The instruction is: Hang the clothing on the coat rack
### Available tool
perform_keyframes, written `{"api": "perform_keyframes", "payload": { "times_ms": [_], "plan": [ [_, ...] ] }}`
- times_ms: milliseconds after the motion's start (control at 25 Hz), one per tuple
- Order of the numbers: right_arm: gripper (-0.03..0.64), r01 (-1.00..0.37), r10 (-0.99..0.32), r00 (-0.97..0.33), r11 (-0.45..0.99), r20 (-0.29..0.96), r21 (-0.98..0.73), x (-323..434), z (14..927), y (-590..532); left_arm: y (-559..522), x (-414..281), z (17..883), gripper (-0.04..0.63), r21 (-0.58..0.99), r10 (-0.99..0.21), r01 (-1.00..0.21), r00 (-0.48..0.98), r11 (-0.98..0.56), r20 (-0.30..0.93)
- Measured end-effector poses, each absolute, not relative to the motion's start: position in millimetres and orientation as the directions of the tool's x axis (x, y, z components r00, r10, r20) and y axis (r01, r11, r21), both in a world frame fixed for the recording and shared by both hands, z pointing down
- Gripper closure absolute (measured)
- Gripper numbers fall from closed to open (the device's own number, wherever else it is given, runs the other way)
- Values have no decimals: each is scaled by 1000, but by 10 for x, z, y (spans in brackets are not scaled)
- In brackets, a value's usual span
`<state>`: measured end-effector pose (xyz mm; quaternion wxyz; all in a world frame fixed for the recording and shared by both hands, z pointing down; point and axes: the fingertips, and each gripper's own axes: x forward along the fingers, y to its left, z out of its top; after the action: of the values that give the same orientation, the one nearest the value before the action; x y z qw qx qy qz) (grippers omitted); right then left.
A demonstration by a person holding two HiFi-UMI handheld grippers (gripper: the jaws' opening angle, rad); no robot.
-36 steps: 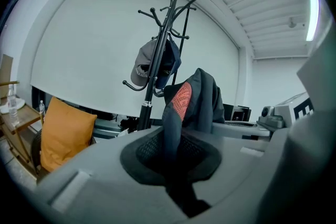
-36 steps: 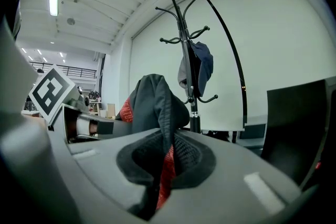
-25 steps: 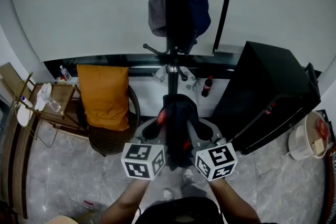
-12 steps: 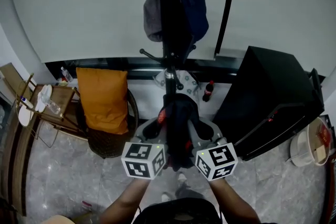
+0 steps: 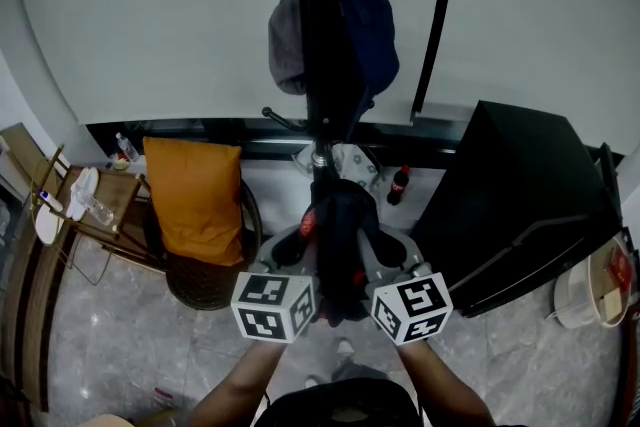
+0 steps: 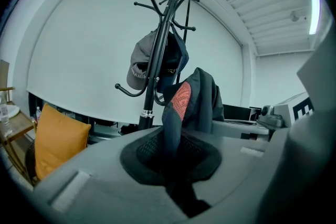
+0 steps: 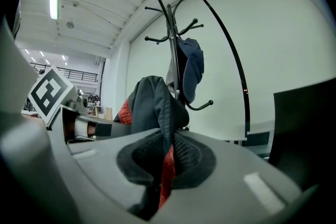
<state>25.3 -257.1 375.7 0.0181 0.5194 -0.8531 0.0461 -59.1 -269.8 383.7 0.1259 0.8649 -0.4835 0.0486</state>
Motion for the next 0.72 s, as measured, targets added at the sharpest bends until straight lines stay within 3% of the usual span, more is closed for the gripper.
{"api": "perform_keyframes", "payload": {
  "times_ms": [720],
  "plan": [
    [597,-874,-871,-486,482,77,-62,282,3761,-3068,-3182,-544,3837,560,165,-839,-862,505,-479,205]
  ]
}}
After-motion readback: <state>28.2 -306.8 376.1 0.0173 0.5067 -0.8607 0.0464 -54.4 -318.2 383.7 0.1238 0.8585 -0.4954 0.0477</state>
